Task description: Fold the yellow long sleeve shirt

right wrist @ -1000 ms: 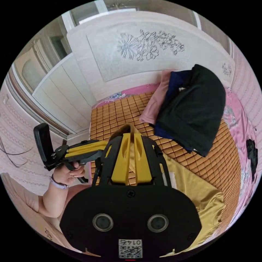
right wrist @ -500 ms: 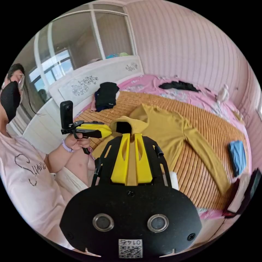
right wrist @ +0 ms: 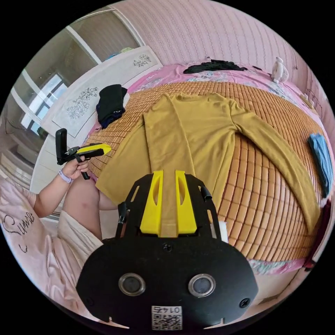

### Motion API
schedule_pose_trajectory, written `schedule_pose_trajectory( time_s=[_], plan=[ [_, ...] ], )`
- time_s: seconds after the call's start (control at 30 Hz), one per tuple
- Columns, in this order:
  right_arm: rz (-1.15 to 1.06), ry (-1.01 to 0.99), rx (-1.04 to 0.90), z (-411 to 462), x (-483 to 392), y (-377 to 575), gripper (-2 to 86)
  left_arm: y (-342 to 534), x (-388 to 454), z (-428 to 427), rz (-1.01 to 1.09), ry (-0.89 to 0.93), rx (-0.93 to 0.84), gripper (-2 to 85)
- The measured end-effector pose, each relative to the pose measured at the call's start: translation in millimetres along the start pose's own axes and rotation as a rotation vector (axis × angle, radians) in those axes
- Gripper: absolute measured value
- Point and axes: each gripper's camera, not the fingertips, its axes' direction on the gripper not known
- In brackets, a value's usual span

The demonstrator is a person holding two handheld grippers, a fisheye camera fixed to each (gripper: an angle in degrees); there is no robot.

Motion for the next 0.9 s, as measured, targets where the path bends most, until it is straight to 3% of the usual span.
schedule_pose_trajectory(
  time_s=[0.27,0.43,0.57,0.73,0.83,0.9],
  plan=[
    [-0.281,0.057,0.067,77.3,-3.9,-202.5,10.9,-89.8,-31.2,64.5,0.068,-0.275,0.015,1.6],
    [-0.159,0.008,0.024,121.5,13.4,-285.4,10.6,-131.7,-38.0,133.2,0.117,-0.335,-0.086,4.3],
    [-0.179,-0.064,-0.117,128.7,21.2,-313.1,2.2,-149.5,-41.3,189.7,0.14,-0.39,-0.208,3.4],
    [-0.358,0.014,-0.004,96.7,5.4,-315.1,1.3,-153.4,-42.7,201.4,0.135,-0.431,-0.175,-0.6],
    [-0.398,0.095,-0.087,109.8,13.4,-302.7,2.8,-150.1,-58.4,214.5,0.021,-0.386,-0.175,-0.9],
    [-0.351,0.08,-0.015,81.7,24.9,-291.0,4.2,-148.3,-63.3,221.2,-0.056,-0.349,-0.15,-1.0]
  ],
)
